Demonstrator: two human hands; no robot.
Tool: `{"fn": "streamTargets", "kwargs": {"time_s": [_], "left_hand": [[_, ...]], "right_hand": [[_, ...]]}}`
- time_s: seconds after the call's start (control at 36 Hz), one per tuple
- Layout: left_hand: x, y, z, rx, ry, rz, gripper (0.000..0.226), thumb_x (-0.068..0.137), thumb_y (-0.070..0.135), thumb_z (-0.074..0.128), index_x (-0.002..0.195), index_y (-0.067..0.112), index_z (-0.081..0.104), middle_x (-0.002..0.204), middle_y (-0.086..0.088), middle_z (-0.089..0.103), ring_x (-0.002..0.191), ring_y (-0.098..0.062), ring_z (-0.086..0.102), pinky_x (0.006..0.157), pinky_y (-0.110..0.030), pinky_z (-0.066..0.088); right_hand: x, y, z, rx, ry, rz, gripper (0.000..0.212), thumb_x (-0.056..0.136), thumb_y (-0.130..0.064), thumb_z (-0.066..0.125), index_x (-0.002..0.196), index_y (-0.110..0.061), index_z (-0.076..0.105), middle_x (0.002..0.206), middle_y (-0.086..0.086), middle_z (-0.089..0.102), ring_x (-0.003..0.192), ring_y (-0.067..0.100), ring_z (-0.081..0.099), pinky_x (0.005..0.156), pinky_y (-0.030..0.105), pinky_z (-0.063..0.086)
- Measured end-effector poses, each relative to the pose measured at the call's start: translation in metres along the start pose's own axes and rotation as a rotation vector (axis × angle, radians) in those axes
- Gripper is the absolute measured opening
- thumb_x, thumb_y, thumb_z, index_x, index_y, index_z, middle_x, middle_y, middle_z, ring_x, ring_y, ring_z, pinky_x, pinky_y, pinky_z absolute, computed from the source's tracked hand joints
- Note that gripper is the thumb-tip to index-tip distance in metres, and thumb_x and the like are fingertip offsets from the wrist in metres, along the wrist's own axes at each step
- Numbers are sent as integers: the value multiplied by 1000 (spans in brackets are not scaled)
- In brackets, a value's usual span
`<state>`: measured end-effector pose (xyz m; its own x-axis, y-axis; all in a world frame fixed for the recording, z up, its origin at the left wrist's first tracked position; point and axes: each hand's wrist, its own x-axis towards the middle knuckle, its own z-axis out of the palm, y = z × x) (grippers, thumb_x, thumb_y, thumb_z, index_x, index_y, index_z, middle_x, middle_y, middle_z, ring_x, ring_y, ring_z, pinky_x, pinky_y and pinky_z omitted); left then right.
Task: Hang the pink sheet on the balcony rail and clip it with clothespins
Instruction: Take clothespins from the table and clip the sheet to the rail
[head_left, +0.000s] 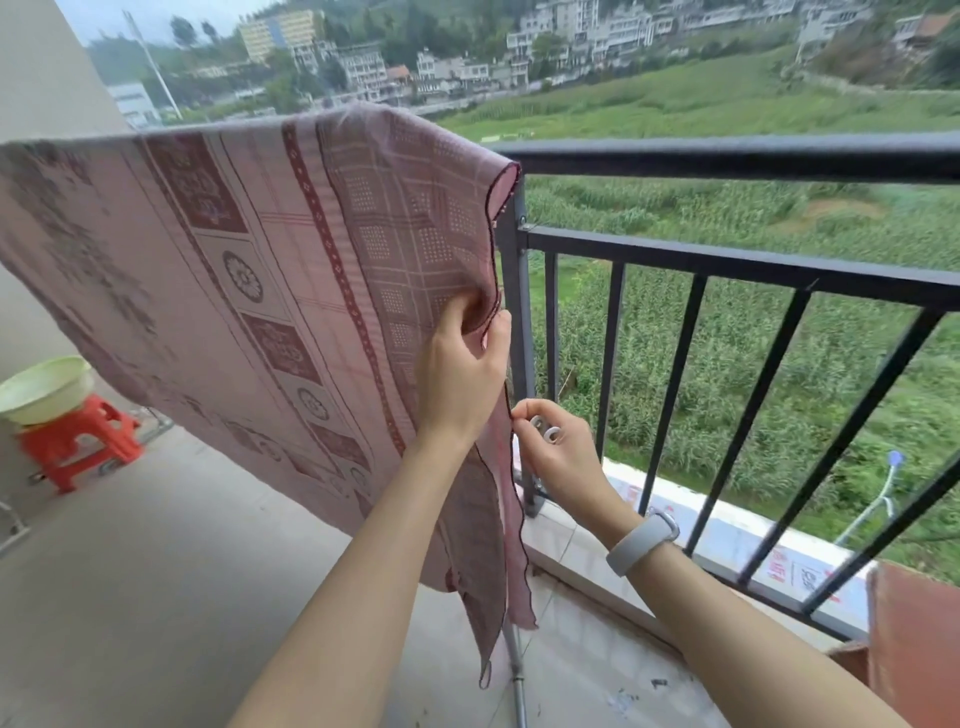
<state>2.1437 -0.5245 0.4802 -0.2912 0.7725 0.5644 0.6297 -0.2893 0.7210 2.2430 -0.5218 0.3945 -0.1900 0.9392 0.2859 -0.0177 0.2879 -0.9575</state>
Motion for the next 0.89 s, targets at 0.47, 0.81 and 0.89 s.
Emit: {"fn": "streamTargets", "kwargs": {"time_s": [0.47,0.81,0.89], "left_hand": [[12,-18,-14,-36,-141,-186,53,81,28,66,41,10,38,39,9,32,43,-8,26,48,-25,20],[15,-7,-26,59,-228,-95,58,83,30,65,38,14,32,30,3,30,35,-11,27,42,-21,24],[17,-14,-25,-32,-236,-140,54,75,45,62,62,-7,60,63,-23,62,58,-37,59,66,-45,53]], "right_hand": [[-10,3,-25,119,-40,216,18,88,-19,59,105,-20,54,88,9,58,61,9,50,59,22,45],[-4,-9,-33,-58,115,-7,15,93,-37,40,95,-24,49,76,4,54,63,9,48,60,23,38],[-4,-11,-32,62,143,14,8,92,-27,49,99,-22,50,78,3,52,62,9,49,57,25,42]]}}
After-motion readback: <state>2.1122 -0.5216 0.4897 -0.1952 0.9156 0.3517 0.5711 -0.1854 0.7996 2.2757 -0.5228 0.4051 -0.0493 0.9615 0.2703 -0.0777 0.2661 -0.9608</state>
